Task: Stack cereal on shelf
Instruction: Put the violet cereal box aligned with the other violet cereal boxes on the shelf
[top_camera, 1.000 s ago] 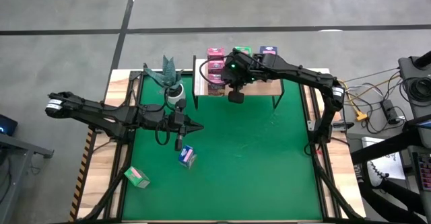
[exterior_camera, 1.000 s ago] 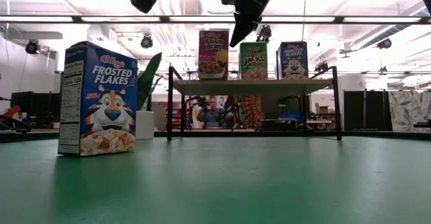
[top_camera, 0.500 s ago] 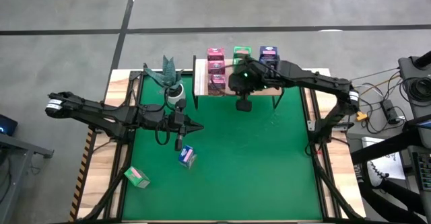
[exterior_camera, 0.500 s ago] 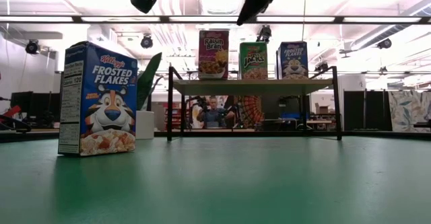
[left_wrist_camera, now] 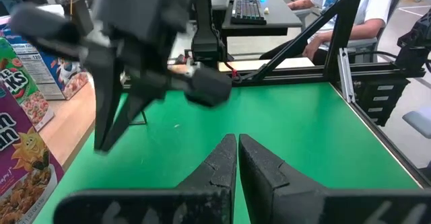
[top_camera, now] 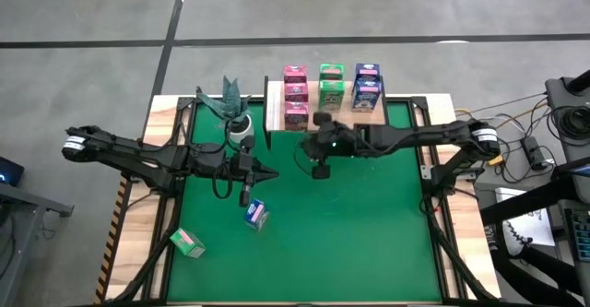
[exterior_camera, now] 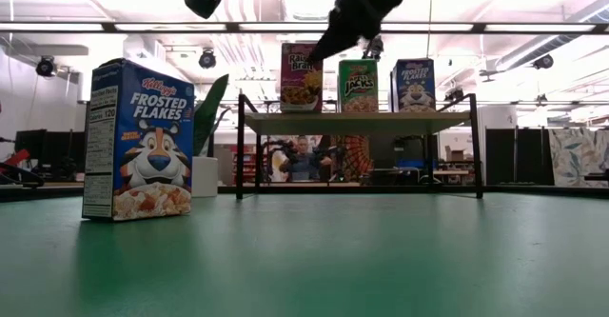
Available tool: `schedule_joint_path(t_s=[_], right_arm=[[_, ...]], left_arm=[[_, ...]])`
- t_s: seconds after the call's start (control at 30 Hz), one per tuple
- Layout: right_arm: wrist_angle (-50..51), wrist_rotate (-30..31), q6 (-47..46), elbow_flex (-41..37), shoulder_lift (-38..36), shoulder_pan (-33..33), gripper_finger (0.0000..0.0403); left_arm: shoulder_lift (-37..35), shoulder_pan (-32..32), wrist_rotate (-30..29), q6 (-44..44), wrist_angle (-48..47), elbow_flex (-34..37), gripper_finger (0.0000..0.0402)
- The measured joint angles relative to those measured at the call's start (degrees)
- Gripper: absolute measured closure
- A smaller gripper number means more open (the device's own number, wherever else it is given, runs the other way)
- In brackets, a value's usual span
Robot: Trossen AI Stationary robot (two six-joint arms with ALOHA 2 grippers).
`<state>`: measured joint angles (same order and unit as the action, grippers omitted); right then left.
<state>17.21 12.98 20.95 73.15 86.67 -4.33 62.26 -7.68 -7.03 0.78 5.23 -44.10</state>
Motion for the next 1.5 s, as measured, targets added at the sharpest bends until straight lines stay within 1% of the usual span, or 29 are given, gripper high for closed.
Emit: schedule_joint_path(t_s=[0.17,0.27,0.33,0.53,1.5], right_arm=[[-8.69,6.35,1.38,-2.65,3.40,0.25,0.0394],[-9.46,12.14,2.20,-2.55,5.25,0.21,0.0394],[-9.18,14.34,2.29,-2.28,6.16,0.19,0.0394],[-8.96,15.57,2.91,-1.45,6.85,0.06,0.0394],[-8.68,15.65,5.66,-1.34,6.56,-1.99,0.0394]], left_arm=[[0.02,0.00,0.00,0.00,0.05,-0.01,0.0402],[0.02,0.00,-0.02,-0.02,0.21,-0.02,0.0402],[0.02,0.00,-0.02,0.00,0.22,-0.02,0.0402],[0.13,0.00,-0.02,0.15,0.20,-0.02,0.0402],[0.22,-0.01,-0.03,0.20,0.22,-0.02,0.0402]])
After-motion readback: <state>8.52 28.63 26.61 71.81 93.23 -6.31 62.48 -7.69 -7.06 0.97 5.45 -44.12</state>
